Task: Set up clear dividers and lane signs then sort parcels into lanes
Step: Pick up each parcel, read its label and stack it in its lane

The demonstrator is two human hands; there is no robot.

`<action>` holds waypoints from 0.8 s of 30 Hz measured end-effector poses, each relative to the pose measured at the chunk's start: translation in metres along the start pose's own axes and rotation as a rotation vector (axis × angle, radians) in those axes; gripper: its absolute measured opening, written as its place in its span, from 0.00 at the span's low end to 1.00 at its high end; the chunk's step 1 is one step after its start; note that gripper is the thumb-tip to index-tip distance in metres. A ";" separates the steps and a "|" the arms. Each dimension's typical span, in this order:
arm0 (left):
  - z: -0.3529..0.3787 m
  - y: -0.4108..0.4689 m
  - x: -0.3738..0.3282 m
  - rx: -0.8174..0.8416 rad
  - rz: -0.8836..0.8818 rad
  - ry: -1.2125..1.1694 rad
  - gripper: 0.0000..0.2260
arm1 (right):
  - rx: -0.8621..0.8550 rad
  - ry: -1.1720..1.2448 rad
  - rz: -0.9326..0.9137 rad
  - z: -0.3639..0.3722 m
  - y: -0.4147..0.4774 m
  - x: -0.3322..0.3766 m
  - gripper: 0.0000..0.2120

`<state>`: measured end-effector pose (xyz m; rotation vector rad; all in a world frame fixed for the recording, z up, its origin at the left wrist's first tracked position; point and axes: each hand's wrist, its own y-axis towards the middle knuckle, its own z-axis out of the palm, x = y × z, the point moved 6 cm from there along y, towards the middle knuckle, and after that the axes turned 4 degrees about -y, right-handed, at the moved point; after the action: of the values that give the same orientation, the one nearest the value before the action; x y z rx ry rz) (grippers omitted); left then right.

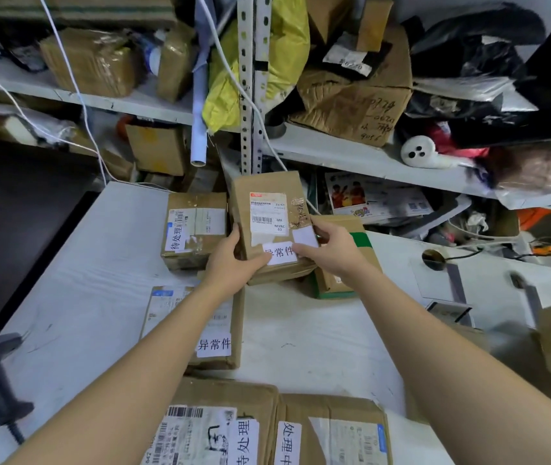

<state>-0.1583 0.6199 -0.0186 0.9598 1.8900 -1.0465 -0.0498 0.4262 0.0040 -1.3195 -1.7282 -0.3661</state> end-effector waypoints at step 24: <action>0.110 -0.232 -0.165 -0.207 0.262 -0.092 0.24 | -0.123 0.174 -0.283 -0.205 -0.239 -0.008 0.23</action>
<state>-0.2609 0.3926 0.1576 0.9888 1.7043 -0.7139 -0.1636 0.1877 0.1757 -1.0925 -1.7681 -0.7371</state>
